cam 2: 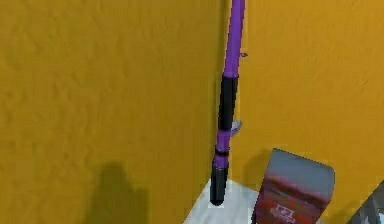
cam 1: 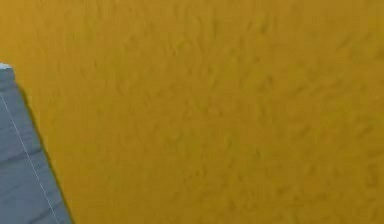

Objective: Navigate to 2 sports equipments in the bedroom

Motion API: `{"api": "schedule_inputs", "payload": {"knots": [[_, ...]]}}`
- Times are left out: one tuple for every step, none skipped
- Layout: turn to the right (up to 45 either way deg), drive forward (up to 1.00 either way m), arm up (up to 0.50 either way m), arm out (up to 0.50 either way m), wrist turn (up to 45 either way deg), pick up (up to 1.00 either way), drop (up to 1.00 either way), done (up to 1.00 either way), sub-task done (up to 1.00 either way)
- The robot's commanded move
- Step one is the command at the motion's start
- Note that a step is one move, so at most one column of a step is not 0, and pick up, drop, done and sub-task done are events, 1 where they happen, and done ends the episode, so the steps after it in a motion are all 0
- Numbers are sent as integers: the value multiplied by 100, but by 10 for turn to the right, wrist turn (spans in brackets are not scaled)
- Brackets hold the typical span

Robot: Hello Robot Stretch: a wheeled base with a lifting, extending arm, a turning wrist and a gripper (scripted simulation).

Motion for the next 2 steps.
{"api": "schedule_inputs", "payload": {"knots": [[-450,0,0,0,0,0,0,0,0],[-390,0,0,0,0,0,0,0,0]]}}
